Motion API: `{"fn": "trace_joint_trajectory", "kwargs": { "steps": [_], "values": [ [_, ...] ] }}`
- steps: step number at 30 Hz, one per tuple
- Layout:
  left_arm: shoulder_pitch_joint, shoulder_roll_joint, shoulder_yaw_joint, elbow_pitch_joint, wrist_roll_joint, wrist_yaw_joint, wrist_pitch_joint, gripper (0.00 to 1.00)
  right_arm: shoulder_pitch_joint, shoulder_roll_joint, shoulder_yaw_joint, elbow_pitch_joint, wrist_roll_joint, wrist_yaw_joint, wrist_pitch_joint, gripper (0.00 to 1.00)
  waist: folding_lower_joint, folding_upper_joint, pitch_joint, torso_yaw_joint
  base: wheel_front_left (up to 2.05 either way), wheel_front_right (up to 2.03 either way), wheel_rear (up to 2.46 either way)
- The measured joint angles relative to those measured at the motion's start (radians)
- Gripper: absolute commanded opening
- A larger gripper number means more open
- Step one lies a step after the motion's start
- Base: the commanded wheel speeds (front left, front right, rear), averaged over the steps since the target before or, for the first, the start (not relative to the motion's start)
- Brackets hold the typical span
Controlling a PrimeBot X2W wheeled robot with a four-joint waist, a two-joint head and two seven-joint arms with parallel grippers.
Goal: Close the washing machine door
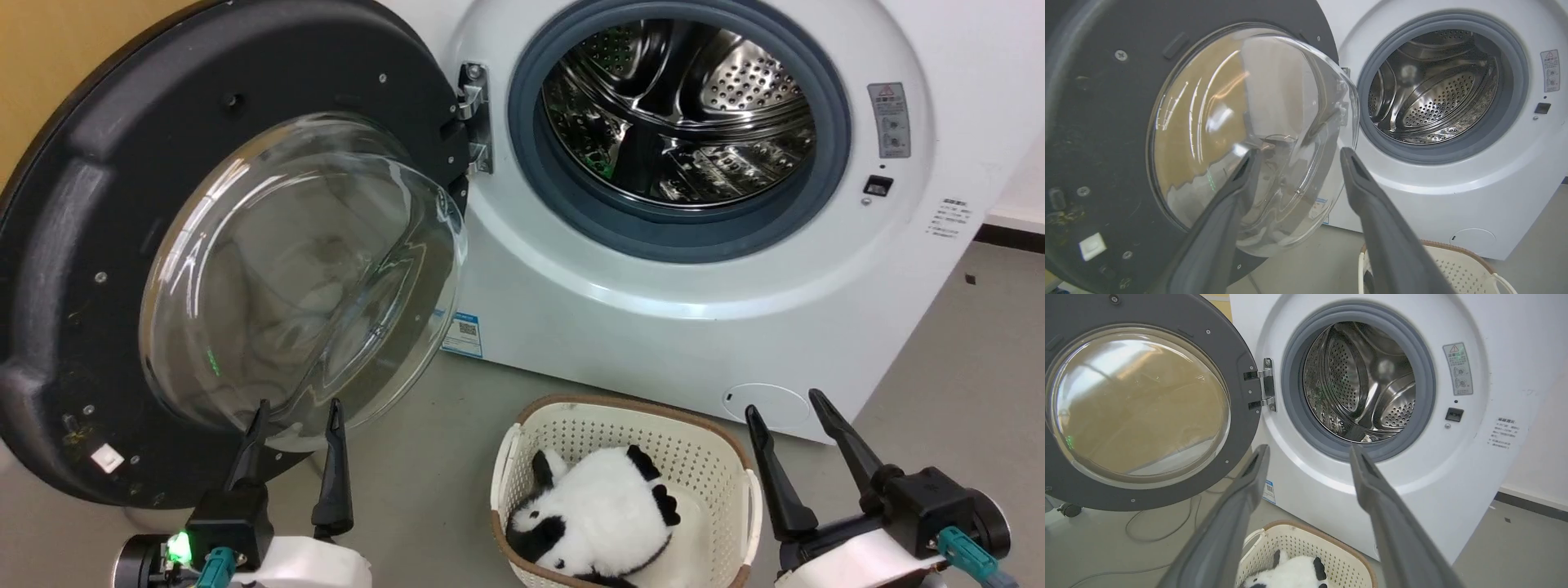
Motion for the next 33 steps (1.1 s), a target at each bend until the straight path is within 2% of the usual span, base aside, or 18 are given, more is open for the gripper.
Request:
{"fn": "trace_joint_trajectory", "kwargs": {
  "steps": [33],
  "values": [
    [0.030, 0.000, -0.013, -0.046, -0.018, 0.040, -0.070, 1.00, -0.001, 0.000, 0.060, 0.001, 0.025, 0.000, -0.069, 1.00, 0.0000, 0.0000, 0.004, 0.138, 0.00, 0.00, 0.00]
  ]
}}
